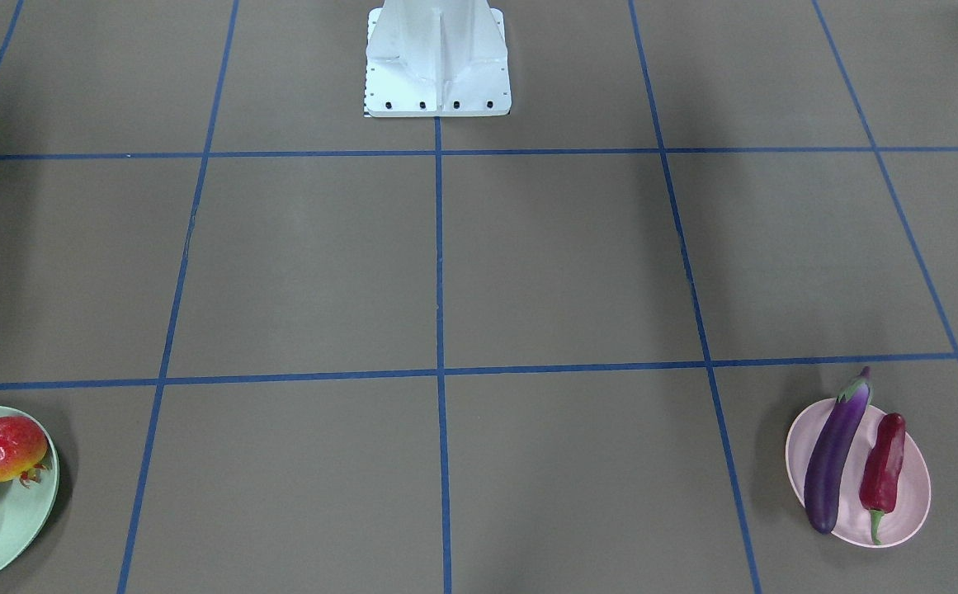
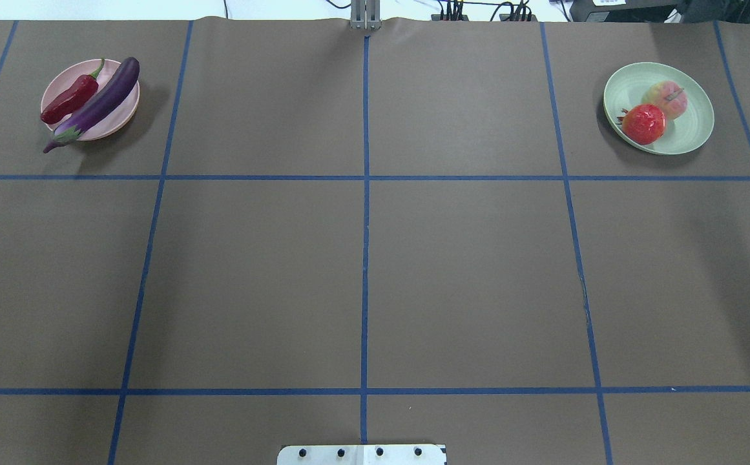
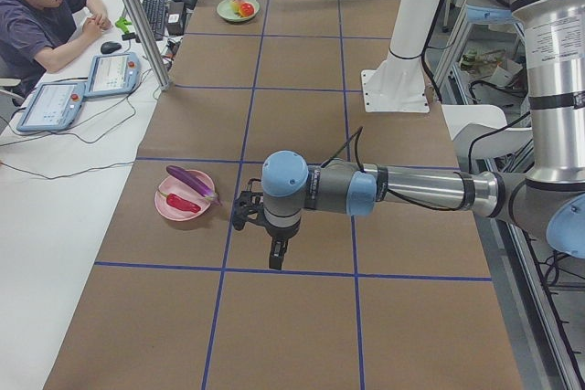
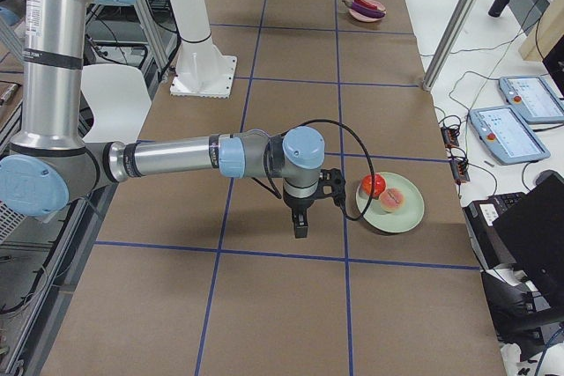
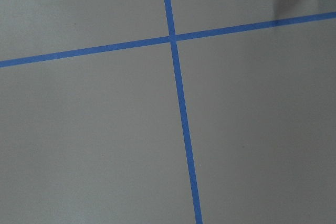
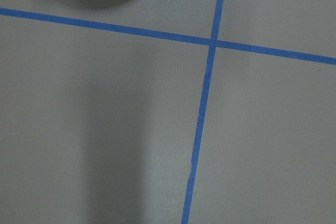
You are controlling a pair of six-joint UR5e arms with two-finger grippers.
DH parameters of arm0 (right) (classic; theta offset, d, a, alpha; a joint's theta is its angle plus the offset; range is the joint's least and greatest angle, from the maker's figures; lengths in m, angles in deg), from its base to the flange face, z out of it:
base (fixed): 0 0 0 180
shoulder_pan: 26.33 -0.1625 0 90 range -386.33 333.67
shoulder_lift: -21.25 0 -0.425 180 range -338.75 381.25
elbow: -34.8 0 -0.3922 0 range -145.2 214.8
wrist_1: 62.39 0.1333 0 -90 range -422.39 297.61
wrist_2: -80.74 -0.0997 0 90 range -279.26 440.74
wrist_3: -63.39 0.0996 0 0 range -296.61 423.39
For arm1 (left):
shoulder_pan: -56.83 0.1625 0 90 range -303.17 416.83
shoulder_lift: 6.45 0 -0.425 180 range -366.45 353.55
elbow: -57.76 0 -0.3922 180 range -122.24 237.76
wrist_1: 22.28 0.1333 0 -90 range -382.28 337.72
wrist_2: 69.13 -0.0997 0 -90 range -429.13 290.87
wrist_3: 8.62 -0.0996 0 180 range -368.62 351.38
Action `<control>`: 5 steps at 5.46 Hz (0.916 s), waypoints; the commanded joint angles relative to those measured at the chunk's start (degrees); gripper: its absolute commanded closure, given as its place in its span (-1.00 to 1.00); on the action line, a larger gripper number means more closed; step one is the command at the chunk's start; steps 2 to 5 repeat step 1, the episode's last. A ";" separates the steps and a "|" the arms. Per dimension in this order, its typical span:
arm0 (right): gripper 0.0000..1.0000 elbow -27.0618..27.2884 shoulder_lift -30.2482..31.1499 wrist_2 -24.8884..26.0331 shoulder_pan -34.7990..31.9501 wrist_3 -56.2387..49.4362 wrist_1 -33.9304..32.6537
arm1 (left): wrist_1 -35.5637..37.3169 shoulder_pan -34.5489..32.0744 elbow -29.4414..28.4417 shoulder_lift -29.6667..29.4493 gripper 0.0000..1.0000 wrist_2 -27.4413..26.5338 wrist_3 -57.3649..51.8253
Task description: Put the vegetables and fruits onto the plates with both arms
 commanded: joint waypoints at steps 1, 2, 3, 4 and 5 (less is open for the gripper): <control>-1.00 0.03 0.00 -0.02 0.00 0.01 0.02 | 0.04 0.03 0.42 -0.02 -1.00 -0.19 0.09; -1.00 0.03 0.00 -0.02 0.00 0.01 0.02 | 0.04 0.03 0.42 -0.02 -1.00 -0.19 0.09; -1.00 0.03 0.00 -0.02 0.00 0.01 0.02 | 0.04 0.03 0.42 -0.02 -1.00 -0.19 0.09; -1.00 0.03 0.00 -0.02 0.00 0.01 0.02 | 0.04 0.03 0.42 -0.02 -1.00 -0.19 0.09; -1.00 0.03 0.00 -0.02 0.00 0.01 0.02 | 0.04 0.03 0.42 -0.02 -1.00 -0.19 0.09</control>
